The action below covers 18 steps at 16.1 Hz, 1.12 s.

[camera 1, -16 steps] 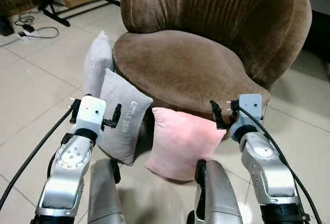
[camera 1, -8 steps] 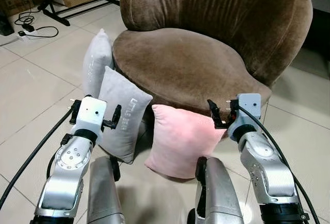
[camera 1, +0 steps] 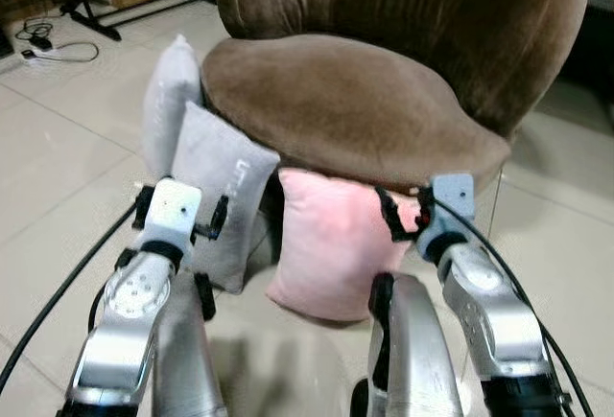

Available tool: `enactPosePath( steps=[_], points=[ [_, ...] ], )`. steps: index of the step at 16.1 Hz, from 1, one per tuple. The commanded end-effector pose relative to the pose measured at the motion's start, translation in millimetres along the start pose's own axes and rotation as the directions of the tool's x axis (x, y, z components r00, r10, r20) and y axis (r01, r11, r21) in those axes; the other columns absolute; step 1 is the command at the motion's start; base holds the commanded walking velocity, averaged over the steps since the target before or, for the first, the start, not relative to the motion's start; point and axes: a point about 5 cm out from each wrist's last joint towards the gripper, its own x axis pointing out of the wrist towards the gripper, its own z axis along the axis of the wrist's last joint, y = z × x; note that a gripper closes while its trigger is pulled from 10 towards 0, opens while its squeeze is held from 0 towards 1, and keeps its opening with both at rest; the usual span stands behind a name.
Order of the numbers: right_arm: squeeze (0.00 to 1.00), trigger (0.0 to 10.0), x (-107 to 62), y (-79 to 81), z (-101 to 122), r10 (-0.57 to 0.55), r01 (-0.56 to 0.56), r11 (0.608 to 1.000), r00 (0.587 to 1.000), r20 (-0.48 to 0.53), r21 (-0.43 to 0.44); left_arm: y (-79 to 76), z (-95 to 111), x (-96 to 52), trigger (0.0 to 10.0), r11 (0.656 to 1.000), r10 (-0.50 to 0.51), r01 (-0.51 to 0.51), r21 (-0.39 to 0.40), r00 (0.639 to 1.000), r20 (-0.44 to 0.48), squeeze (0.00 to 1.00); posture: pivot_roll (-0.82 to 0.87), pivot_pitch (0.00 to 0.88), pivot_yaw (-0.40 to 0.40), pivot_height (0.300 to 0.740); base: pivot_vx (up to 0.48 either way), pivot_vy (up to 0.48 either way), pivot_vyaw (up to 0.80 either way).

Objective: Move the pillow to the sofa from floor

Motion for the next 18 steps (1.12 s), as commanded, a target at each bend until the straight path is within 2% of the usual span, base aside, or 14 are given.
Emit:
enactPosePath(
  steps=[1, 3, 4, 6, 8, 10, 11, 12, 14, 17, 18],
  points=[
    [1.00, 10.0, 8.7, 1.1, 6, 0.042, -0.041, 0.999, 0.999, 0.011, -0.025, -1.1, 2, -1.5, 10.0, 1.000, -0.024, 0.024, 0.011, 1.000, 0.001, 0.04, -0.10, 0.000, -0.062, 0.370, 0.000, 0.000, 0.00],
    [1.00, 10.0, 23.7, 3.2, 0, 0.099, -0.106, 0.987, 0.993, -0.068, -0.124, -2.1, 2, -3.3, 10.0, 0.998, -0.065, 0.064, 0.018, 0.998, 0.000, 0.05, -0.10, 0.000, -0.054, 0.370, 0.000, 0.000, 0.00],
    [1.00, 10.0, 34.2, 3.0, -7, 0.126, -0.154, 0.971, 0.980, -0.155, -0.184, -4.9, 4, -5.3, 10.0, 0.990, -0.137, 0.137, 0.032, 0.990, 0.012, 0.05, -0.09, 0.000, -0.053, 0.370, 0.000, 0.000, 0.00],
    [1.00, 10.0, 43.5, 2.5, -14, 0.147, -0.211, 0.948, 0.955, -0.259, -0.240, -7.9, 6, -11.0, 10.0, 0.968, -0.244, 0.242, 0.062, 0.969, 0.026, 0.05, -0.08, 0.000, -0.047, 0.370, 0.000, 0.000, 0.00],
    [1.00, 10.0, 58.4, -4.6, -18, 0.106, -0.205, 0.933, 0.943, -0.317, -0.297, -2.8, 10, -16.4, 10.0, 0.952, -0.298, 0.296, 0.073, 0.954, 0.019, 0.05, -0.06, 0.000, -0.035, 0.370, 0.000, 0.000, 0.00],
    [1.00, 10.0, 67.3, -11.3, -17, 0.062, -0.174, 0.932, 0.941, -0.332, -0.319, -1.7, 11, -21.5, 10.0, 0.942, -0.327, 0.325, 0.081, 0.945, 0.008, 0.05, -0.04, 0.000, -0.027, 0.370, 0.000, 0.000, 0.00],
    [0.00, 10.0, 71.6, -17.1, -16, 0.019, -0.139, 0.930, 0.942, -0.334, -0.340, -1.7, 11, -25.4, 10.0, 0.935, -0.344, 0.343, 0.087, 0.939, -0.002, 0.05, -0.03, 0.000, -0.022, 0.370, 0.000, 0.000, 0.00],
    [0.00, 10.0, 76.5, -25.6, -11, -0.043, -0.089, 0.921, 0.945, -0.325, -0.380, -1.5, 11, -32.9, 10.0, 0.925, -0.369, 0.368, 0.095, 0.929, -0.016, 0.05, -0.03, 0.000, -0.020, 0.370, 0.000, 0.000, 0.00],
    [0.00, 10.0, 79.0, -30.1, -7, -0.062, -0.076, 0.912, 0.946, -0.318, -0.404, -1.5, 10, -36.8, 10.0, 0.920, -0.380, 0.381, 0.096, 0.924, -0.025, 0.04, -0.02, 0.000, -0.021, 0.370, 0.000, 0.000, 0.00],
    [0.00, 9.9, 80.2, -27.1, -10, -0.015, -0.137, 0.897, 0.941, -0.338, -0.420, -3.1, 8, -39.6, 10.0, 0.915, -0.391, 0.393, 0.095, 0.919, -0.039, 0.04, -0.02, 0.000, -0.024, 0.370, 0.000, 0.000, 0.00],
    [0.00, 0.5, 80.1, -24.9, -12, 0.004, -0.158, 0.896, 0.938, -0.348, -0.416, -3.7, 8, -39.9, 10.0, 0.913, -0.395, 0.397, 0.095, 0.918, -0.043, 0.05, -0.02, 0.000, -0.027, 0.370, 0.000, 0.000, 0.00]
  ],
)
